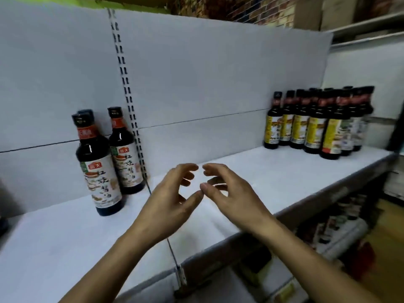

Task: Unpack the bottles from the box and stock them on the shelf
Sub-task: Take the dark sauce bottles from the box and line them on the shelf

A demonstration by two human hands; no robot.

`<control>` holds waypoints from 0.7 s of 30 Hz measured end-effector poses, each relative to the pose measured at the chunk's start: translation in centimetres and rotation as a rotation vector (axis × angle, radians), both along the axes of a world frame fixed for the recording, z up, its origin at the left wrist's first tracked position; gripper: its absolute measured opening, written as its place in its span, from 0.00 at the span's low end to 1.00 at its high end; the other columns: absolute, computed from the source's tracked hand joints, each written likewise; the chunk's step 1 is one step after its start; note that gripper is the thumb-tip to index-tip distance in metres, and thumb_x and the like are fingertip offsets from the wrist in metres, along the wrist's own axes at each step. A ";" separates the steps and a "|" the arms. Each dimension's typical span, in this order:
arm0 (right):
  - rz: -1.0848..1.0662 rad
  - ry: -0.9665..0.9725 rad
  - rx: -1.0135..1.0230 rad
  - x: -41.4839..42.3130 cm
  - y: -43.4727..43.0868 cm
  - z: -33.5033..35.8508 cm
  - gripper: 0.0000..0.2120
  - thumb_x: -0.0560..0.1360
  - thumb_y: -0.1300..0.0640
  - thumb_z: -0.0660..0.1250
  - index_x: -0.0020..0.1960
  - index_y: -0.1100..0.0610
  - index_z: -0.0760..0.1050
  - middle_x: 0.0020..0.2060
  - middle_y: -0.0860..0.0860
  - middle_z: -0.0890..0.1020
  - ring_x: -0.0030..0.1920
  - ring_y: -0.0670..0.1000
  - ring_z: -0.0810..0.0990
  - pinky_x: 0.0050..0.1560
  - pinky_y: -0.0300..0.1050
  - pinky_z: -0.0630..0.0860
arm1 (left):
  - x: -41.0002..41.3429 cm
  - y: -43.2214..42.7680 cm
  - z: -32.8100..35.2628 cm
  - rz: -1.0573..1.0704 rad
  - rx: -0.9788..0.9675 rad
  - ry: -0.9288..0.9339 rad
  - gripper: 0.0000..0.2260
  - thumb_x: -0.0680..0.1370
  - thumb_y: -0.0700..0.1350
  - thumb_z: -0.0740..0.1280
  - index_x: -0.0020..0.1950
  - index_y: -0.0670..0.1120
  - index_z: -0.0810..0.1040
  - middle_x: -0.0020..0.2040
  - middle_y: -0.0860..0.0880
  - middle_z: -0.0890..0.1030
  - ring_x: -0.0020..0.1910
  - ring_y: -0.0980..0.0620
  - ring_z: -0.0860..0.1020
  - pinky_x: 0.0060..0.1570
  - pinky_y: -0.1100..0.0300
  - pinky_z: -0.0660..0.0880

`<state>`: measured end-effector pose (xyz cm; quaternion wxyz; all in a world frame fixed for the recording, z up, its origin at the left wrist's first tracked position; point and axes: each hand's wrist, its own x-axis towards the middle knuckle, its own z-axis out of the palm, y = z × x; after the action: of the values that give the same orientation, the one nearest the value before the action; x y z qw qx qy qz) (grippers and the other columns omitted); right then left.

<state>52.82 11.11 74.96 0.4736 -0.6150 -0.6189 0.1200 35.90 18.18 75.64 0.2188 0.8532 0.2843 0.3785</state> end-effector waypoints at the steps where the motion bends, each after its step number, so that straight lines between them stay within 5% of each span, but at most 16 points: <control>1: -0.042 0.007 0.000 1.5 -1.7 -0.5 0.19 0.81 0.45 0.65 0.71 0.40 0.69 0.63 0.35 0.76 0.60 0.36 0.77 0.59 0.33 0.74 | 1.8 -1.1 -0.4 -0.048 -0.018 -0.010 0.20 0.80 0.52 0.69 0.69 0.60 0.69 0.61 0.61 0.76 0.62 0.62 0.76 0.51 0.65 0.79; 5: -0.215 0.056 0.007 6.8 -8.5 -3.1 0.17 0.81 0.50 0.67 0.69 0.45 0.74 0.62 0.39 0.80 0.60 0.39 0.79 0.61 0.38 0.77 | 8.5 -5.8 -3.1 -0.229 -0.094 -0.035 0.19 0.80 0.51 0.68 0.70 0.61 0.70 0.61 0.63 0.76 0.63 0.65 0.74 0.54 0.71 0.76; 10: -0.385 0.087 -0.111 12.8 -17.5 -7.8 0.18 0.82 0.48 0.66 0.70 0.42 0.72 0.64 0.38 0.78 0.64 0.37 0.76 0.64 0.39 0.76 | 16.6 -11.8 -7.6 -0.426 -0.174 0.058 0.18 0.80 0.48 0.70 0.69 0.56 0.71 0.63 0.58 0.78 0.62 0.64 0.76 0.56 0.66 0.77; 13: -0.475 0.149 -0.204 16.2 -22.8 -11.3 0.18 0.81 0.45 0.65 0.71 0.40 0.71 0.66 0.38 0.76 0.66 0.39 0.75 0.64 0.42 0.76 | 21.1 -16.1 -11.4 -0.514 -0.228 0.158 0.17 0.81 0.52 0.68 0.68 0.61 0.69 0.64 0.62 0.74 0.64 0.68 0.73 0.54 0.72 0.75; 17: -0.534 0.205 -0.289 19.2 -27.5 -15.8 0.19 0.82 0.46 0.65 0.72 0.43 0.71 0.65 0.40 0.76 0.64 0.38 0.75 0.64 0.44 0.77 | 24.8 -20.1 -16.3 -0.597 -0.340 0.233 0.18 0.82 0.54 0.66 0.70 0.62 0.68 0.62 0.68 0.72 0.65 0.71 0.71 0.58 0.67 0.77; 19: -0.566 0.242 -0.320 20.3 -29.7 -18.2 0.19 0.82 0.46 0.65 0.72 0.44 0.71 0.66 0.41 0.76 0.64 0.39 0.76 0.64 0.48 0.78 | 26.1 -22.0 -18.9 -0.626 -0.378 0.284 0.19 0.82 0.55 0.65 0.72 0.62 0.66 0.62 0.71 0.70 0.63 0.76 0.68 0.59 0.74 0.73; 21: -0.608 0.267 -0.371 21.2 -31.7 -20.6 0.20 0.81 0.46 0.65 0.72 0.44 0.71 0.66 0.42 0.77 0.64 0.40 0.76 0.64 0.49 0.78 | 27.2 -23.7 -21.4 -0.645 -0.418 0.332 0.20 0.82 0.56 0.65 0.73 0.61 0.66 0.66 0.68 0.71 0.65 0.72 0.70 0.61 0.71 0.73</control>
<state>74.01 -20.61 54.35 0.4448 -0.8247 -0.3089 0.1630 63.12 -5.53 54.20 0.4458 0.8852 0.1046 0.0819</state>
